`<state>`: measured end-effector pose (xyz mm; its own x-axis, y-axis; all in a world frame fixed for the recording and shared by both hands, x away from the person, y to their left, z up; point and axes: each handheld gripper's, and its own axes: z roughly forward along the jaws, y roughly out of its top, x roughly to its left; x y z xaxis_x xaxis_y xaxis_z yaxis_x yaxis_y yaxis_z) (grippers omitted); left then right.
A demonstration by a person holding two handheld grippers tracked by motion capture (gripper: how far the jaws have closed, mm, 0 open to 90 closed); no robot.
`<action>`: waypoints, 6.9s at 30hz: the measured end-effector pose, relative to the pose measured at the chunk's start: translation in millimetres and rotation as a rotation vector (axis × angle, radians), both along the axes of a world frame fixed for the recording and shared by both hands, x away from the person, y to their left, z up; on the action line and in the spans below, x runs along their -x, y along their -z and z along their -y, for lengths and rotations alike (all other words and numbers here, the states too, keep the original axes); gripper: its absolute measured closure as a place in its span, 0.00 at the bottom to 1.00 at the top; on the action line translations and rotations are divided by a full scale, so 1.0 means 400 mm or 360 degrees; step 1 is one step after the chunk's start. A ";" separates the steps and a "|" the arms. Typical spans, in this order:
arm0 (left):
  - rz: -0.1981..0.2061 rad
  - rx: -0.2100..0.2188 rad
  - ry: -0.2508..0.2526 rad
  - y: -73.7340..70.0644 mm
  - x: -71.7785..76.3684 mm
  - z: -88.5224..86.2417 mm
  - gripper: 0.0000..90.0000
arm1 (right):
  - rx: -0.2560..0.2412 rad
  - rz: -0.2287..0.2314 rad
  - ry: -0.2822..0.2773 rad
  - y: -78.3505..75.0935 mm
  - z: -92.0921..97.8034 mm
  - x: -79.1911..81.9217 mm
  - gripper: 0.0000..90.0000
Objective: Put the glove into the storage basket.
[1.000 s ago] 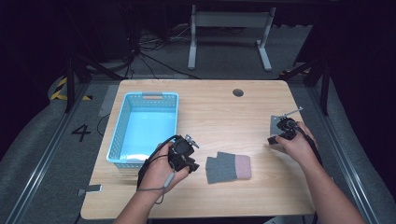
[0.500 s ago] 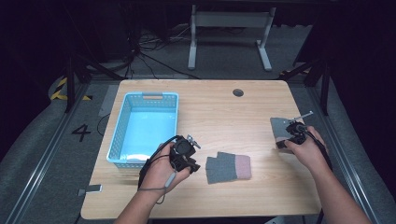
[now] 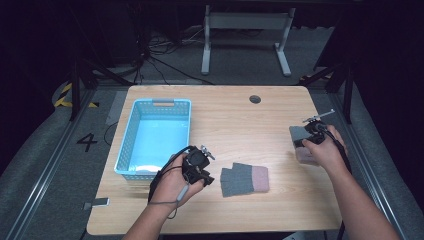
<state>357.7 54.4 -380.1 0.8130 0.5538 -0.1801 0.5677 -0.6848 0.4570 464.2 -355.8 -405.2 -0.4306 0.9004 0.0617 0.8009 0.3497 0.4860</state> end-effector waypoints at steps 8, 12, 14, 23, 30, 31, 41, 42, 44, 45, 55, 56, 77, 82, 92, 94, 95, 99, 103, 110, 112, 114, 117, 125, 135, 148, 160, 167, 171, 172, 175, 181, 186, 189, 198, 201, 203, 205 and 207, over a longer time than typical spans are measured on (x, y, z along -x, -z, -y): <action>-0.0010 -0.0007 -0.0006 0.003 -0.001 -0.005 0.80 | 0.0026 -0.0004 0.0080 0.017 0.018 -0.059 1.00; -0.0014 -0.0009 -0.0004 0.006 -0.001 -0.003 0.80 | 0.0038 -0.0031 0.0119 0.028 0.027 -0.073 1.00; -0.0014 -0.0008 -0.0007 0.005 0.000 -0.004 0.80 | 0.0036 -0.0044 0.0133 0.035 0.031 -0.077 1.00; -0.0012 -0.0002 -0.0005 0.003 0.000 -0.005 0.79 | 0.0042 -0.0073 0.0127 0.045 0.032 -0.078 1.00; -0.0005 0.0000 -0.0007 0.000 0.002 -0.005 0.79 | 0.0079 -0.0097 -0.0023 0.043 -0.014 -0.049 1.00; -0.0005 0.0000 -0.0007 0.000 0.002 -0.004 0.79 | 0.0079 -0.0097 -0.0023 0.043 -0.014 -0.049 1.00; -0.0003 0.0002 0.0006 -0.004 0.002 -0.001 0.79 | 0.0080 -0.0114 -0.0203 0.045 -0.072 0.005 1.00; 0.0000 0.0003 0.0008 -0.004 0.001 0.000 0.79 | 0.0080 -0.0120 -0.0219 0.045 -0.076 0.010 1.00; -0.0003 0.0008 0.0006 -0.004 0.001 0.002 0.79 | 0.0080 -0.0129 -0.0246 0.045 -0.083 0.019 1.00; -0.0002 0.0008 0.0008 -0.004 0.000 0.002 0.79 | 0.0077 -0.0131 -0.0253 0.046 -0.086 0.023 1.00; -0.0004 0.0011 0.0000 -0.008 0.003 -0.001 0.79 | 0.0029 -0.0077 -0.0319 0.021 -0.093 0.043 0.96; -0.0007 0.0015 0.0001 -0.008 0.003 -0.002 0.79 | 0.0019 -0.0060 -0.0316 0.013 -0.090 0.045 0.95; -0.0001 0.0015 -0.0008 -0.011 0.002 -0.006 0.78 | 0.0045 -0.0057 -0.0244 -0.030 -0.024 0.038 0.61; -0.0006 0.0014 -0.0003 -0.010 0.001 -0.006 0.78 | 0.0114 -0.0120 -0.0237 -0.009 -0.020 0.026 0.56; -0.0008 0.0015 0.0001 -0.009 0.000 -0.007 0.78 | 0.0208 -0.0156 -0.0230 0.027 -0.018 0.004 0.47; -0.0007 0.0017 0.0001 -0.009 0.000 -0.007 0.78 | 0.0220 -0.0158 -0.0235 0.036 -0.019 0.000 0.45; -0.0008 0.0016 0.0002 -0.009 0.000 -0.007 0.78 | 0.0220 -0.0169 -0.0228 0.041 -0.020 -0.001 0.45; -0.0007 0.0012 0.0002 -0.009 0.001 -0.007 0.78 | 0.0227 -0.0187 -0.0220 0.046 -0.023 -0.004 0.47; -0.0007 0.0014 0.0006 -0.010 0.003 -0.005 0.77 | 0.0235 -0.0196 -0.0202 0.048 -0.026 -0.006 0.53; -0.0013 0.0026 0.0005 -0.013 0.006 -0.006 0.77 | 0.0225 -0.0221 -0.0189 0.043 -0.030 -0.003 0.74; -0.0011 0.0026 0.0004 -0.013 0.006 -0.006 0.77 | 0.0212 -0.0224 -0.0187 0.042 -0.030 -0.002 0.79; -0.0011 0.0028 0.0002 -0.013 0.005 -0.007 0.77 | 0.0204 -0.0219 -0.0188 0.042 -0.028 -0.001 0.82; -0.0014 0.0020 0.0008 -0.011 0.003 -0.006 0.77 | 0.0183 -0.0230 -0.0177 0.042 -0.028 -0.001 0.85; -0.0013 0.0021 0.0003 -0.011 0.003 -0.006 0.77 | 0.0134 -0.0209 -0.0180 0.027 -0.020 0.001 0.87; -0.0019 0.0025 0.0007 -0.011 0.003 -0.005 0.77 | 0.0043 -0.0122 -0.0213 -0.041 -0.013 0.024 0.87; -0.0028 0.0037 0.0010 -0.011 0.004 -0.004 0.77 | -0.0006 -0.0047 -0.0284 -0.115 -0.021 0.068 0.87; -0.0035 0.0043 0.0015 -0.012 0.005 -0.004 0.77 | -0.0021 -0.0014 -0.0409 -0.156 -0.061 0.106 0.86; -0.0028 0.0042 0.0004 -0.013 0.009 -0.009 0.77 | -0.0041 -0.0010 -0.0525 -0.168 -0.102 0.130 0.86; -0.0027 0.0026 -0.0003 -0.010 0.009 -0.010 0.76 | -0.0046 -0.0010 -0.0594 -0.168 -0.132 0.143 0.86; -0.0031 0.0028 -0.0002 -0.009 0.009 -0.011 0.76 | -0.0046 -0.0008 -0.0609 -0.167 -0.139 0.146 0.86; -0.0029 0.0025 -0.0009 -0.008 0.014 -0.015 0.76 | -0.0053 -0.0009 -0.0667 -0.166 -0.161 0.154 0.86; -0.0024 0.0032 -0.0035 -0.012 0.022 -0.031 0.77 | -0.0067 -0.0006 -0.0799 -0.162 -0.214 0.172 0.86; -0.0019 0.0029 -0.0042 -0.014 0.022 -0.034 0.77 | -0.0070 -0.0023 -0.0869 -0.149 -0.252 0.180 0.86; -0.0023 0.0028 -0.0039 -0.012 0.021 -0.032 0.77 | -0.0059 -0.0033 -0.0912 -0.140 -0.270 0.185 0.86; -0.0025 0.0032 -0.0024 -0.013 0.020 -0.025 0.77 | -0.0073 -0.0064 -0.1017 -0.104 -0.318 0.199 0.85; -0.0022 0.0029 -0.0023 -0.013 0.018 -0.023 0.77 | -0.0072 -0.0074 -0.1040 -0.089 -0.334 0.200 0.85; -0.0021 0.0028 -0.0017 -0.012 0.017 -0.021 0.77 | -0.0073 -0.0086 -0.1055 -0.080 -0.344 0.200 0.85; -0.0025 0.0029 -0.0012 -0.012 0.017 -0.020 0.77 | -0.0068 -0.0089 -0.1065 -0.069 -0.353 0.200 0.85; -0.0026 0.0026 -0.0010 -0.012 0.016 -0.020 0.77 | -0.0057 -0.0098 -0.1078 -0.059 -0.360 0.199 0.85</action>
